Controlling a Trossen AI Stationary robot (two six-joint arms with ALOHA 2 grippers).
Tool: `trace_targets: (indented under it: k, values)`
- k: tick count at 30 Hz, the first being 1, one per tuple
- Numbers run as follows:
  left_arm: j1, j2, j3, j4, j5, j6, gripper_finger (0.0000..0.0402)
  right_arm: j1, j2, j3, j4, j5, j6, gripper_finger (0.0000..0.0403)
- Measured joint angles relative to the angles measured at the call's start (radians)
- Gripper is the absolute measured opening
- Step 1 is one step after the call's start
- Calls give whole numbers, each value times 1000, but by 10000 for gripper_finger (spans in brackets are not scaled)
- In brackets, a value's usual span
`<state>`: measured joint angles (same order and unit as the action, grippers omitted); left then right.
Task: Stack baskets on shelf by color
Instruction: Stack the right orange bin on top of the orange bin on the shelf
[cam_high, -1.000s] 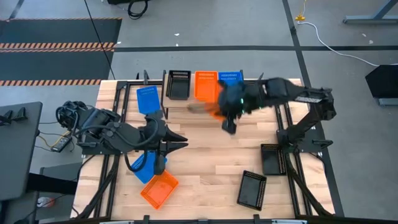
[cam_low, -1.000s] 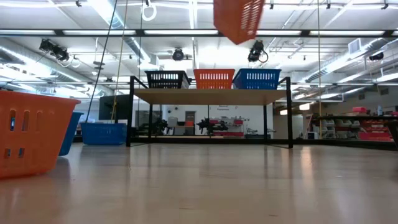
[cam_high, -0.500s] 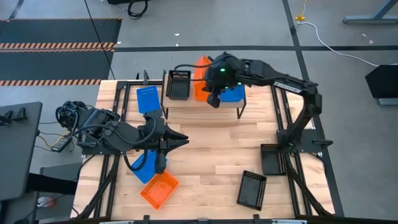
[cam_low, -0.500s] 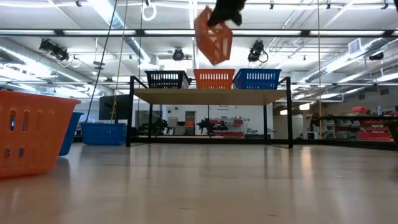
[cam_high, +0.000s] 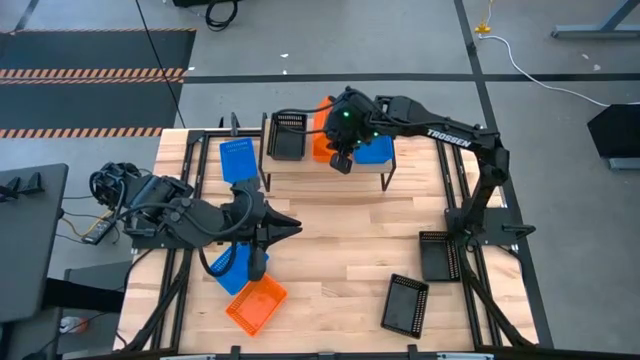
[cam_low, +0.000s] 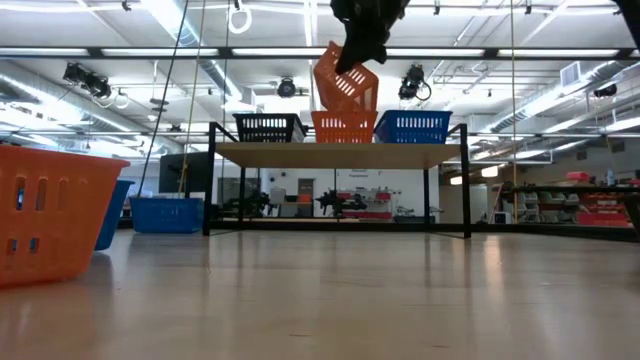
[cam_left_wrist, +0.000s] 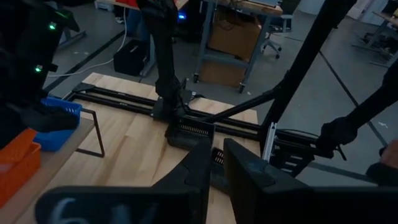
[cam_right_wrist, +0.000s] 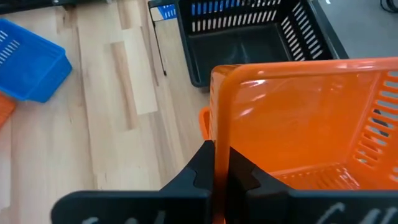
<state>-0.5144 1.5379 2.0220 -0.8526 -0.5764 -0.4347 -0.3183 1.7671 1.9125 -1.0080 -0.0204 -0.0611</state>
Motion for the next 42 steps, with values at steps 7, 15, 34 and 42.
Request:
trace_targets:
  k: [7, 15, 34, 42]
  values:
    - [0, 0, 0, -14, 0, 1, 47, -1, 0, 0, -50, 33, -17, 30]
    - [0, 0, 0, -14, 1, 0, 45, 0, 0, 0, -71, 80, -22, 85]
    - [0, 0, 0, -14, 1, -21, 40, 0, 0, 0, -67, 139, -11, 125]
    - [0, 0, 0, -13, 1, -26, 33, 0, -1, -4, -65, 158, -21, 104]
